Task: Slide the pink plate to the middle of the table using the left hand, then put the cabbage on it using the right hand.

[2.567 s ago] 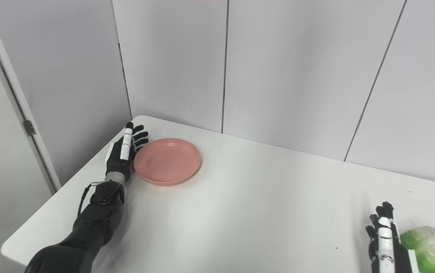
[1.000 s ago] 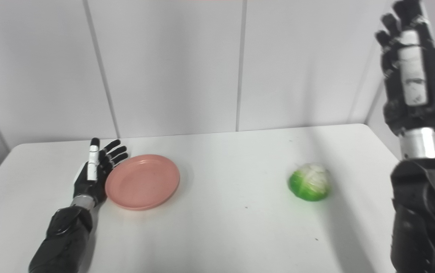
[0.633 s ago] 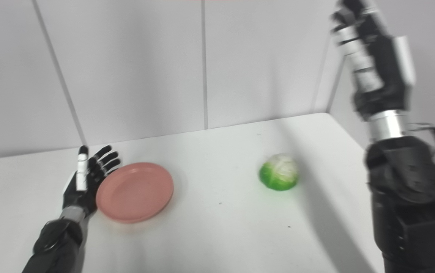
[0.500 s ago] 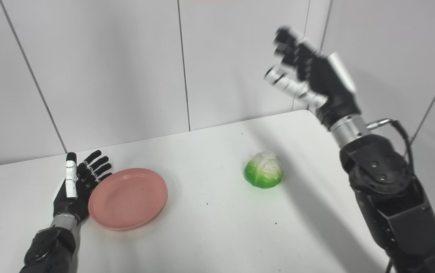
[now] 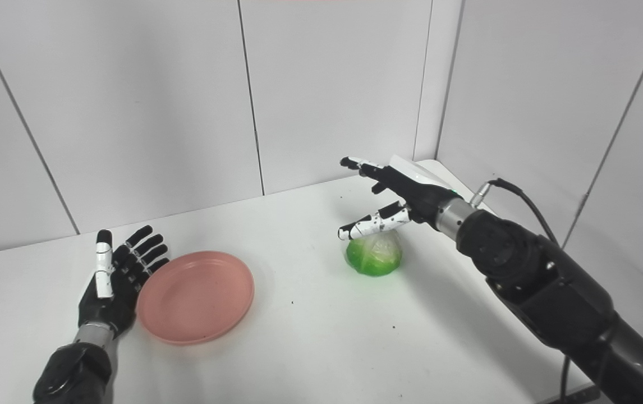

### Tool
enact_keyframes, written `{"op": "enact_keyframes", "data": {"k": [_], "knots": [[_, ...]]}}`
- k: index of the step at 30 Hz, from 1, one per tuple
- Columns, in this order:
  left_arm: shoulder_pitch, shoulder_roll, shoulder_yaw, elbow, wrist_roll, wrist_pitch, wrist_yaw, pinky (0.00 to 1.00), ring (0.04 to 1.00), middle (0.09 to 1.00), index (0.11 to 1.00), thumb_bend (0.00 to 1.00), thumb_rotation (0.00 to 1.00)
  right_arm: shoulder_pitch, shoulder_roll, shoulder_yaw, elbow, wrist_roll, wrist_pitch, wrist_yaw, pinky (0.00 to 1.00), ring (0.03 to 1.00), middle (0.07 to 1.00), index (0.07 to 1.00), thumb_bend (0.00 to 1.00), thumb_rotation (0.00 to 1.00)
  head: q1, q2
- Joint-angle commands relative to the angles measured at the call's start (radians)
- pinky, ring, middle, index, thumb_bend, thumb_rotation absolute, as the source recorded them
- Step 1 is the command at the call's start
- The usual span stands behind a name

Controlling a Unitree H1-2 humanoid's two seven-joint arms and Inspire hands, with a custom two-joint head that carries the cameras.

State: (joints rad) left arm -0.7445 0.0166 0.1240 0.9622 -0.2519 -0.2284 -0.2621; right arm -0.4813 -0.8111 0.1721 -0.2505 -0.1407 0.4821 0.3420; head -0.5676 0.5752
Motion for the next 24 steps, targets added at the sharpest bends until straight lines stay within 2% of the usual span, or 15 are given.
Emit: {"op": "enact_keyframes", "data": {"k": [1,3,5,8,11,12,15,22,24], "knots": [[-0.018,0.007,-0.007,-0.026,0.003,-0.014,-0.023,0.75,0.788,0.775,0.752,0.84,0.98,-0.052,0.003,-0.030,0.008,-0.053,-0.012,0.041,0.81,0.963,0.994,0.937,0.95,0.32,0.001,0.002],[-0.016,0.006,-0.009,-0.024,0.003,-0.021,-0.028,0.75,0.788,0.777,0.753,0.84,0.98,-0.065,0.018,-0.030,0.028,-0.108,-0.012,0.079,0.83,0.972,0.997,0.932,0.97,0.31,0.001,0.002],[-0.012,0.004,-0.011,-0.028,0.005,-0.025,-0.028,0.75,0.787,0.776,0.749,0.85,0.97,-0.081,0.026,-0.017,0.049,-0.183,-0.012,0.120,0.84,0.982,1.000,0.928,1.00,0.34,0.001,0.004],[-0.005,0.000,-0.015,-0.043,0.006,-0.022,-0.029,0.75,0.790,0.778,0.746,0.85,0.96,-0.104,0.032,0.008,0.080,-0.274,-0.012,0.169,0.90,0.999,0.996,0.931,1.00,0.38,0.004,0.004],[0.006,-0.003,-0.022,-0.069,0.012,-0.019,-0.022,0.75,0.787,0.777,0.747,0.85,0.97,-0.128,0.025,0.057,0.113,-0.345,-0.017,0.181,0.93,1.000,0.977,0.927,1.00,0.39,0.006,0.005],[0.010,-0.004,-0.024,-0.077,0.014,-0.017,-0.020,0.74,0.785,0.774,0.744,0.85,0.97,-0.134,0.023,0.069,0.121,-0.363,-0.020,0.183,0.97,0.998,0.971,0.928,1.00,0.39,0.006,0.005],[0.019,-0.007,-0.031,-0.104,0.013,-0.010,-0.022,0.75,0.785,0.773,0.744,0.85,0.97,-0.151,0.013,0.102,0.149,-0.411,-0.052,0.192,0.99,0.991,0.960,0.925,1.00,0.40,0.007,0.006],[0.042,-0.011,-0.043,-0.164,0.012,0.001,-0.011,0.75,0.787,0.776,0.746,0.84,0.98,-0.170,-0.004,0.147,0.188,-0.476,-0.112,0.233,1.00,0.990,0.968,0.948,1.00,0.32,0.011,0.008],[0.046,-0.011,-0.045,-0.174,0.013,0.006,-0.006,0.75,0.788,0.778,0.747,0.84,0.98,-0.175,-0.007,0.159,0.197,-0.498,-0.122,0.251,1.00,0.998,0.981,0.976,1.00,0.27,0.013,0.010]]}}
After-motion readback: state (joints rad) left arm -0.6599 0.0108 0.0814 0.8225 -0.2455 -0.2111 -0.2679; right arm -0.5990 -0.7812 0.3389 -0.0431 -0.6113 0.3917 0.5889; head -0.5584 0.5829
